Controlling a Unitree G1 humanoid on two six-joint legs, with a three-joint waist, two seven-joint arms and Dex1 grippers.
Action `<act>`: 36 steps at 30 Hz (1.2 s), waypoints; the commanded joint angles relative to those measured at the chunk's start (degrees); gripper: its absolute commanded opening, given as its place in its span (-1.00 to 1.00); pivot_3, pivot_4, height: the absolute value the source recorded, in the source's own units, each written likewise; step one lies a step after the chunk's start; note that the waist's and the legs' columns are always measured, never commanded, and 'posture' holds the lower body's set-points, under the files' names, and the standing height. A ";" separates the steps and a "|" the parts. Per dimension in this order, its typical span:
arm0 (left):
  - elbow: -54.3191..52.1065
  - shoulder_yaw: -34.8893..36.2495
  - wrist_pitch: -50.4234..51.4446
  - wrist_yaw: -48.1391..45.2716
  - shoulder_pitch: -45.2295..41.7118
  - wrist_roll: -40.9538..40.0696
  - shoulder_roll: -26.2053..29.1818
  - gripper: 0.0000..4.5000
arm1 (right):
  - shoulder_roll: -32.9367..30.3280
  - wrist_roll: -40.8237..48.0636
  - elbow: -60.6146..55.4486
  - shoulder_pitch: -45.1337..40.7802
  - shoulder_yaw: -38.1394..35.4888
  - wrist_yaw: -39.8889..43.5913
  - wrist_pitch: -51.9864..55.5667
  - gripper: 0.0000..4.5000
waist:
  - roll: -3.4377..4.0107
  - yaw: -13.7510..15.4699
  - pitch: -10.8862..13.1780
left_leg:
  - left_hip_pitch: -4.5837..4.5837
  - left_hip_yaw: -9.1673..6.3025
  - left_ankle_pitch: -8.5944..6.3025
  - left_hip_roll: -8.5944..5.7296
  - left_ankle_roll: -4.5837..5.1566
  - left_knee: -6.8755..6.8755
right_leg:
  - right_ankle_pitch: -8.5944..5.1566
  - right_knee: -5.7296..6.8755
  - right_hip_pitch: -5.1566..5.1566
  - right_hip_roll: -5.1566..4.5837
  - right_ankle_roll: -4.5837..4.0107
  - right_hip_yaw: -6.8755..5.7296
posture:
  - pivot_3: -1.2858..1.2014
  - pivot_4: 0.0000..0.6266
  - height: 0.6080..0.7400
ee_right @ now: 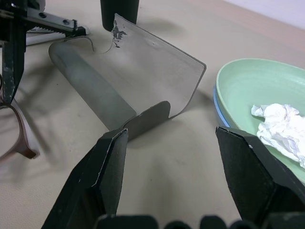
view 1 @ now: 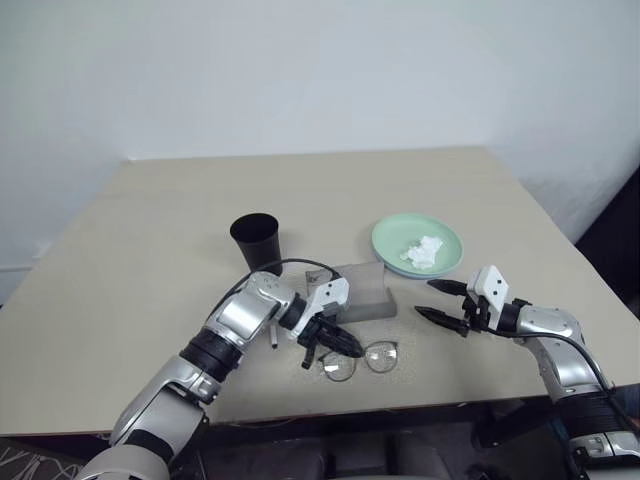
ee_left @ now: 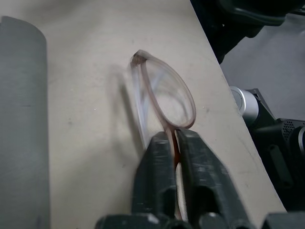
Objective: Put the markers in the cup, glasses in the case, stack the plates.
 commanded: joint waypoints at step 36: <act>22.18 4.30 -26.34 8.84 -18.54 13.27 -3.76 -0.99 | -1.33 2.57 -2.84 -2.16 -0.60 4.27 1.44 0.42 | -0.02 0.04 0.02 | -0.11 0.02 -0.10 -0.06 0.16 0.08 | 0.15 -0.08 -0.01 0.00 0.22 0.06 | 0.03 -1.00 1.00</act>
